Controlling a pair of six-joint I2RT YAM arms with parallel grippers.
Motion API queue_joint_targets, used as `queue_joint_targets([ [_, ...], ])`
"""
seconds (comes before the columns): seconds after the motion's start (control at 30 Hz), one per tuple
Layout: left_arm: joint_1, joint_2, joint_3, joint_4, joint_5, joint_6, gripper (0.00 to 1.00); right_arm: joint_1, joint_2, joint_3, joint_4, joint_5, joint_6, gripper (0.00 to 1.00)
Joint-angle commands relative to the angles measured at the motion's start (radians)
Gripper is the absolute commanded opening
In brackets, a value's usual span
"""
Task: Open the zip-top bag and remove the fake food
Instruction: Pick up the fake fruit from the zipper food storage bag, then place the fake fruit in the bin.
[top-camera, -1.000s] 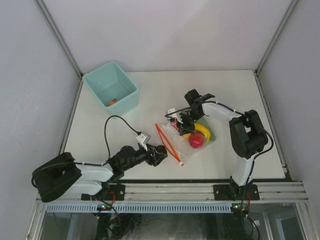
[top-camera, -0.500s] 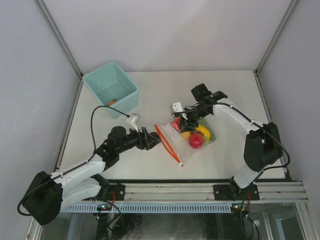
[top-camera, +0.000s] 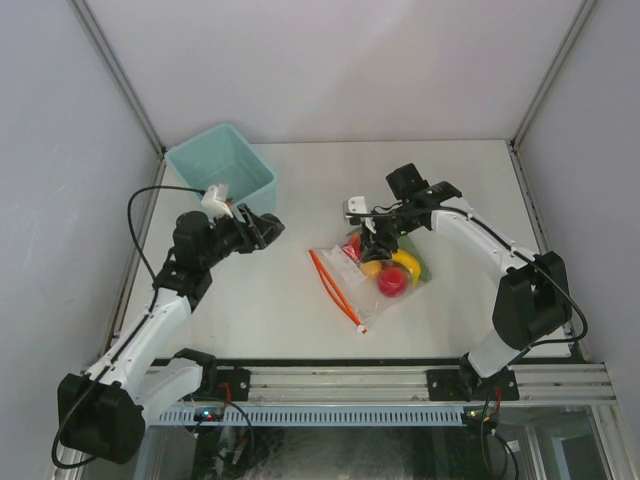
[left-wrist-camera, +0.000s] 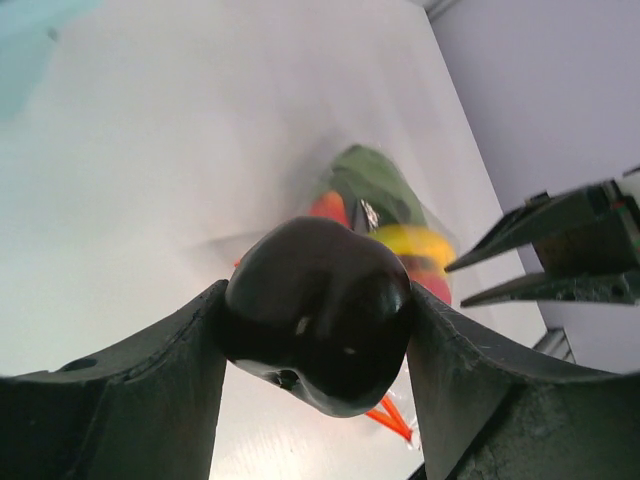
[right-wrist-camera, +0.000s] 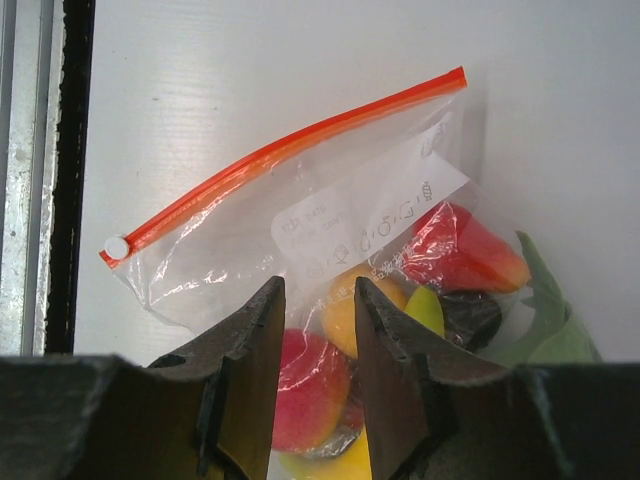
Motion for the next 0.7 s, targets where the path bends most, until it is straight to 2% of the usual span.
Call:
queue_joint_targets([
  [0.0, 0.061, -0.01, 0.12, -0.075, -0.033, 0.024, 0.0, -0.006, -0.046, 0.024, 0.037, -0.002, 0.042, 0.34],
  [0.4, 0.135, 0.117, 0.348, -0.272, -0.196, 0.045, 0.0, -0.011, -0.049, 0.025, 0.042, 0.013, 0.052, 0.34],
  [0.67, 0.144, 0.179, 0.44, -0.303, -0.334, 0.051, 0.0, -0.013, -0.05, 0.025, 0.043, 0.014, 0.054, 0.34],
])
